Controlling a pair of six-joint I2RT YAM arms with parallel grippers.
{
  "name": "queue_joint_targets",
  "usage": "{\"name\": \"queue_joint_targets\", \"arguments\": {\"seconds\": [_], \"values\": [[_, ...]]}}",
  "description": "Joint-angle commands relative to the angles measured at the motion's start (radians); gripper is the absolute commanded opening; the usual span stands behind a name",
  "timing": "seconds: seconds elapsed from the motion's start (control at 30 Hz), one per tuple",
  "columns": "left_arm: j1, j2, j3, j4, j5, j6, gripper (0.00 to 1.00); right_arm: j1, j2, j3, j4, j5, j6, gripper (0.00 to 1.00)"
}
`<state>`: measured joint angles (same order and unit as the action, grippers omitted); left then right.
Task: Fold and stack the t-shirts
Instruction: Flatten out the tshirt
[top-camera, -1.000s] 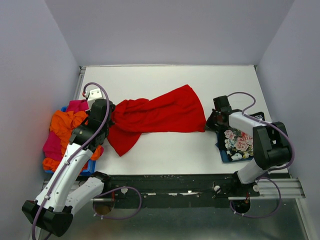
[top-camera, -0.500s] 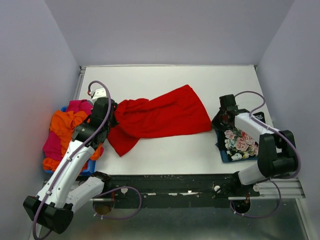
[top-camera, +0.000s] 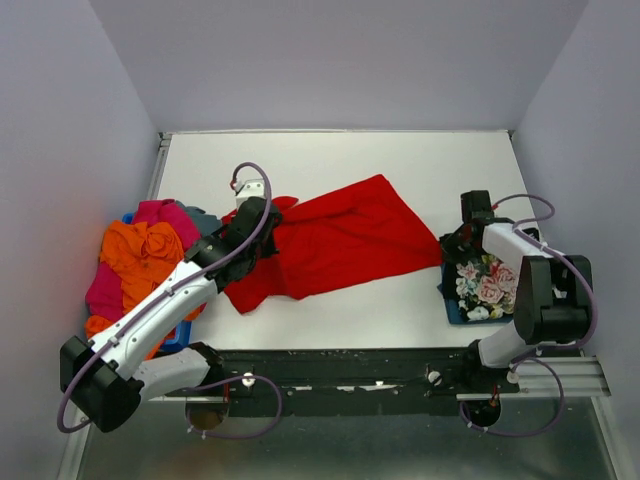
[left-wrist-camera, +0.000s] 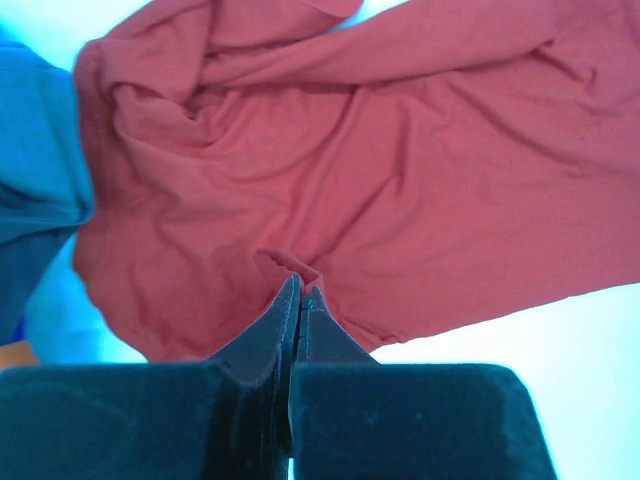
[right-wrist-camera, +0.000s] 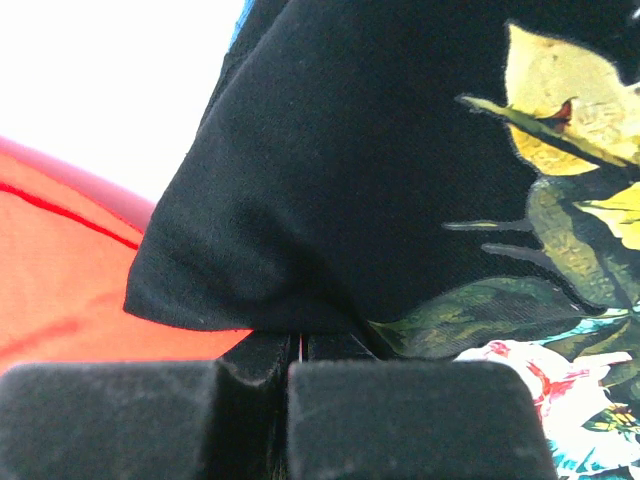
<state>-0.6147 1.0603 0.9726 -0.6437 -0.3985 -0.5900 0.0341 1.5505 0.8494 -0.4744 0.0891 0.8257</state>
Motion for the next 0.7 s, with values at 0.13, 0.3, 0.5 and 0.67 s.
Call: {"name": "queue_joint_targets", "arguments": {"seconds": [0.13,0.3,0.5,0.67], "values": [[-0.049,0.073,0.029,0.093,-0.01,-0.028,0.0,-0.115,-0.107,-0.032,-0.066,0.136,0.006,0.01],[-0.043,0.075,0.101,0.058,-0.129,0.012,0.0,-0.108,-0.171,-0.013,-0.014,-0.004,-0.063,0.01],[0.058,0.182,0.342,0.013,-0.155,0.084,0.0,-0.086,-0.219,0.137,0.034,-0.231,-0.08,0.01],[0.191,0.297,0.57,0.058,-0.08,0.166,0.0,-0.086,-0.181,0.39,0.031,-0.411,-0.057,0.01]]}}
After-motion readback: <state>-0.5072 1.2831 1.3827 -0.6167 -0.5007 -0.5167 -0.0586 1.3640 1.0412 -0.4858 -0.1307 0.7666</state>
